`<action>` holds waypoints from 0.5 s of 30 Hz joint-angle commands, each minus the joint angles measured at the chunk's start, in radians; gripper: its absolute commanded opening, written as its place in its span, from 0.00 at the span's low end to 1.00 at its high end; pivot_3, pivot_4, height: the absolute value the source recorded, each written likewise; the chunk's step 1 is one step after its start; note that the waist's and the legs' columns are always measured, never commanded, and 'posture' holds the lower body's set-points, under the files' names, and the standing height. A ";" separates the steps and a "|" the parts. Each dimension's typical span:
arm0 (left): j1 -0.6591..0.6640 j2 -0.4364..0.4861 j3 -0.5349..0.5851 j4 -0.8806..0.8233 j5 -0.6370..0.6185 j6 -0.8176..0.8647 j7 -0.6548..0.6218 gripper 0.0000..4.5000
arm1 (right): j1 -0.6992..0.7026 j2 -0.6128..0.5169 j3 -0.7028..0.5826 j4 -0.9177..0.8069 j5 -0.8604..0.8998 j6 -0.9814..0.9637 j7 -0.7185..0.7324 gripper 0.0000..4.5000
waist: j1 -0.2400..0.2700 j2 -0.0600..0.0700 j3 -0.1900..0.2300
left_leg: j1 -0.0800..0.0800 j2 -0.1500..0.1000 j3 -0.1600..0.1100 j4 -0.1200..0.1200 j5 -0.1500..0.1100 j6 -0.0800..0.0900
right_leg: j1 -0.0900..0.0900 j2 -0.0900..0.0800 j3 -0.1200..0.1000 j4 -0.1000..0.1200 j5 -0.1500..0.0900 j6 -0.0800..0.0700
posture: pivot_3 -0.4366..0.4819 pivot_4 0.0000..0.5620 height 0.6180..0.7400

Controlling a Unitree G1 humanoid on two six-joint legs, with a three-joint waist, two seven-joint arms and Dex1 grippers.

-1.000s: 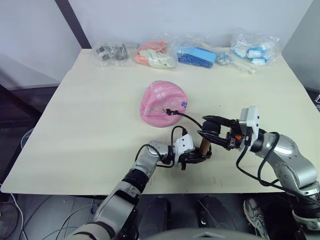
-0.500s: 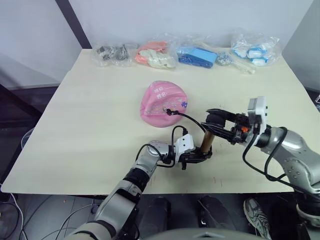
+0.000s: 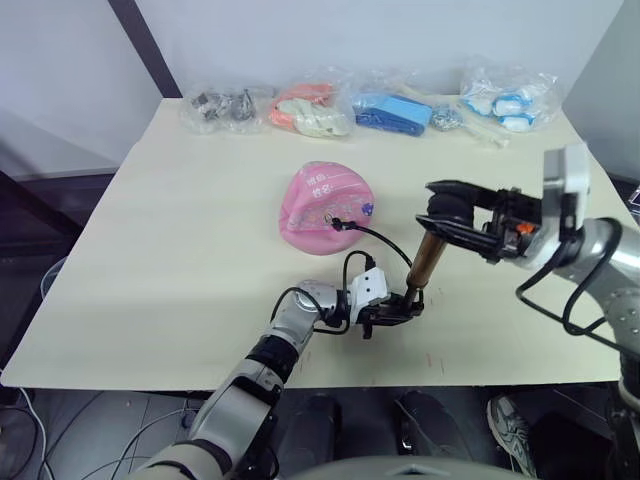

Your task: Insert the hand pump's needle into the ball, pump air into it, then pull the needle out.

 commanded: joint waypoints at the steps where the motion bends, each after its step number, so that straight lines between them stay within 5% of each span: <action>1: 0.014 0.015 -0.017 0.042 0.033 0.011 0.000 0.25 | -0.099 -0.041 -0.106 0.005 0.071 0.004 -0.020 0.43 | 0.000 0.000 0.000 | 0.000 0.000 0.000 0.000 0.000 0.000 | 0.000 0.000 0.000 0.000 0.000 0.000 | 0.48 0.27 1.00; 15: 0.004 0.022 -0.017 0.065 0.033 0.004 -0.013 0.25 | -0.340 -0.116 -0.115 0.098 0.133 0.091 -0.026 0.43 | 0.001 0.000 0.000 | -0.003 0.000 0.000 0.001 0.000 0.000 | -0.002 0.000 0.000 0.000 0.000 0.000 | 0.48 0.27 1.00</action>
